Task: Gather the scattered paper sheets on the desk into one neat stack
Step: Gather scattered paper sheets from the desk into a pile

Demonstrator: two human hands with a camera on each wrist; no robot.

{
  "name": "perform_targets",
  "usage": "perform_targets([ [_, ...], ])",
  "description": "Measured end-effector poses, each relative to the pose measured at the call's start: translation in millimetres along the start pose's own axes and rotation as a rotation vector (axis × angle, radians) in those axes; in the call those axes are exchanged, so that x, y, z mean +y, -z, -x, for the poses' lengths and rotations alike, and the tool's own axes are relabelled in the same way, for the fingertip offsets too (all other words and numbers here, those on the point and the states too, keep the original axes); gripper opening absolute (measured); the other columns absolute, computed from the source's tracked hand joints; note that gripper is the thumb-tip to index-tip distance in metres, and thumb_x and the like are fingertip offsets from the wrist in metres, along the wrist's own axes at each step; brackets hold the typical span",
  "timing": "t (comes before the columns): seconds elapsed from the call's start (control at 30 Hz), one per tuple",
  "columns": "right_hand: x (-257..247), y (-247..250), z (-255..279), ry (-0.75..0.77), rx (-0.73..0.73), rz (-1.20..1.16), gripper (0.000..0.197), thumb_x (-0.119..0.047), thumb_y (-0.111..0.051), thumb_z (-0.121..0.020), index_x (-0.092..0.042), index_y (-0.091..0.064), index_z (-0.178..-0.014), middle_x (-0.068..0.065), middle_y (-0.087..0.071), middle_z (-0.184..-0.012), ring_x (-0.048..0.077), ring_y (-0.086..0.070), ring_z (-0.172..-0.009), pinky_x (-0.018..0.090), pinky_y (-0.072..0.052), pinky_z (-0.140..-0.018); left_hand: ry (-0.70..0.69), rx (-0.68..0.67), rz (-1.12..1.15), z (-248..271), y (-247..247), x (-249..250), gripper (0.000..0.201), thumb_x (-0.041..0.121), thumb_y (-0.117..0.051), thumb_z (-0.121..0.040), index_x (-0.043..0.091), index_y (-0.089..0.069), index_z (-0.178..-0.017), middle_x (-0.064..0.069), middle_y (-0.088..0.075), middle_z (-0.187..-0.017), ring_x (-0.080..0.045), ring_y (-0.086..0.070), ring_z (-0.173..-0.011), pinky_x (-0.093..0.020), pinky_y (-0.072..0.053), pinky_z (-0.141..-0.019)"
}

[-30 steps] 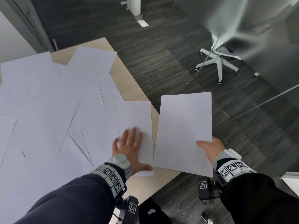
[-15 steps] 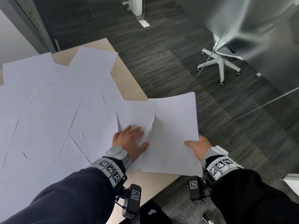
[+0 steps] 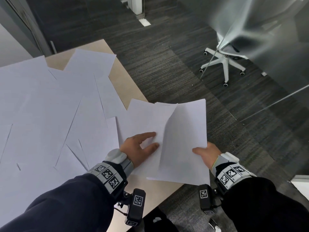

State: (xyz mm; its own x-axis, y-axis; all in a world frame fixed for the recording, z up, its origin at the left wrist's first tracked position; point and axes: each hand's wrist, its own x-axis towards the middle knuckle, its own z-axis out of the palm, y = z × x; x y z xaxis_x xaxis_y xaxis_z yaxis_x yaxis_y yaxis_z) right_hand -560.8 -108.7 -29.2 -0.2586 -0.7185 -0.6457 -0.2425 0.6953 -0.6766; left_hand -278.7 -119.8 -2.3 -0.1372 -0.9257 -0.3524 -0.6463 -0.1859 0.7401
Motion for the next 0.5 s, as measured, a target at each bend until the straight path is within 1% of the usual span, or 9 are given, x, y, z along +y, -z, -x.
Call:
perform_targets([
  [0.07,-2,-6,0,0.025,0.015,0.001,0.010,-0.007,-0.063,-0.088,-0.012,-0.070,-0.094,0.008,-0.072,-0.091,0.021,-0.067,-0.080,0.031,-0.054,-0.072,-0.001,-0.049,-0.035,-2,-11,-1,0.043,0.050,-0.066,-0.091,0.046,-0.059,-0.133,0.015,-0.060,-0.138,-0.009,-0.056,-0.124,-0.021,-0.041,-0.098],
  [0.13,-5,-12,-1,0.034,0.042,-0.022,0.013,-0.020,-0.064,-0.089,-0.015,-0.071,-0.099,0.004,-0.074,-0.092,0.024,-0.069,-0.086,0.038,-0.055,-0.085,-0.073,-0.139,-0.149,-5,-25,-2,0.045,0.050,-0.059,-0.095,0.041,-0.055,-0.139,0.017,-0.051,-0.148,-0.008,-0.045,-0.139,-0.027,-0.036,-0.112],
  [0.2,-9,-18,-2,0.041,0.045,-0.070,0.016,-0.036,-0.064,-0.091,-0.022,-0.069,-0.097,0.001,-0.073,-0.092,0.022,-0.069,-0.088,0.037,-0.053,-0.088,-0.173,-0.191,-0.247,-9,-38,-4,0.051,0.049,-0.049,-0.093,0.037,-0.054,-0.142,0.018,-0.045,-0.153,-0.006,-0.030,-0.148,-0.036,-0.029,-0.120],
  [0.27,-12,-25,-4,0.052,0.029,-0.091,0.026,-0.046,-0.065,-0.089,-0.022,-0.069,-0.098,-0.001,-0.074,-0.095,0.021,-0.069,-0.090,0.037,-0.052,-0.089,-0.221,-0.224,-0.234,-11,-48,-3,0.056,0.039,-0.047,-0.088,0.033,-0.053,-0.143,0.015,-0.044,-0.154,-0.006,-0.027,-0.150,-0.039,-0.027,-0.121],
  [0.3,-13,-28,-5,0.054,0.026,-0.086,0.030,-0.046,-0.069,-0.086,-0.020,-0.071,-0.101,0.000,-0.075,-0.095,0.021,-0.070,-0.090,0.038,-0.053,-0.090,-0.244,-0.239,-0.216,-11,-51,0,0.054,0.033,-0.049,-0.090,0.032,-0.052,-0.145,0.013,-0.042,-0.155,-0.006,-0.026,-0.150,-0.037,-0.024,-0.123],
  [0.37,-14,-32,-7,0.073,0.015,-0.067,0.026,-0.034,-0.075,-0.084,-0.015,-0.073,-0.101,0.002,-0.076,-0.093,0.021,-0.072,-0.087,0.042,-0.056,-0.090,-0.278,-0.254,-0.205,-12,-53,5,0.054,0.020,-0.054,-0.096,0.031,-0.047,-0.148,0.013,-0.035,-0.159,-0.007,-0.018,-0.153,-0.029,-0.014,-0.125],
  [0.4,-13,-32,-8,0.079,0.005,-0.049,0.022,-0.029,-0.076,-0.084,-0.014,-0.074,-0.100,0.003,-0.076,-0.091,0.021,-0.072,-0.086,0.043,-0.056,-0.090,-0.288,-0.237,-0.234,-13,-50,4,0.056,0.020,-0.055,-0.097,0.032,-0.044,-0.150,0.013,-0.029,-0.162,-0.009,-0.013,-0.154,-0.027,-0.009,-0.125],
  [0.47,-11,-32,-10,0.071,-0.010,-0.022,0.020,-0.025,-0.077,-0.082,-0.014,-0.075,-0.098,0.003,-0.077,-0.090,0.022,-0.073,-0.085,0.044,-0.057,-0.089,-0.258,-0.158,-0.379,-18,-39,-4,0.063,0.033,-0.056,-0.095,0.036,-0.033,-0.154,0.012,-0.012,-0.167,-0.013,0.001,-0.156,-0.033,-0.003,-0.124],
  [0.5,-9,-32,-11,0.067,-0.010,-0.020,0.020,-0.025,-0.076,-0.082,-0.013,-0.075,-0.098,0.004,-0.077,-0.090,0.023,-0.073,-0.085,0.045,-0.057,-0.088,-0.198,-0.122,-0.459,-20,-32,-10,0.068,0.041,-0.056,-0.093,0.038,-0.028,-0.154,0.010,-0.003,-0.169,-0.015,0.007,-0.156,-0.038,-0.001,-0.124],
])
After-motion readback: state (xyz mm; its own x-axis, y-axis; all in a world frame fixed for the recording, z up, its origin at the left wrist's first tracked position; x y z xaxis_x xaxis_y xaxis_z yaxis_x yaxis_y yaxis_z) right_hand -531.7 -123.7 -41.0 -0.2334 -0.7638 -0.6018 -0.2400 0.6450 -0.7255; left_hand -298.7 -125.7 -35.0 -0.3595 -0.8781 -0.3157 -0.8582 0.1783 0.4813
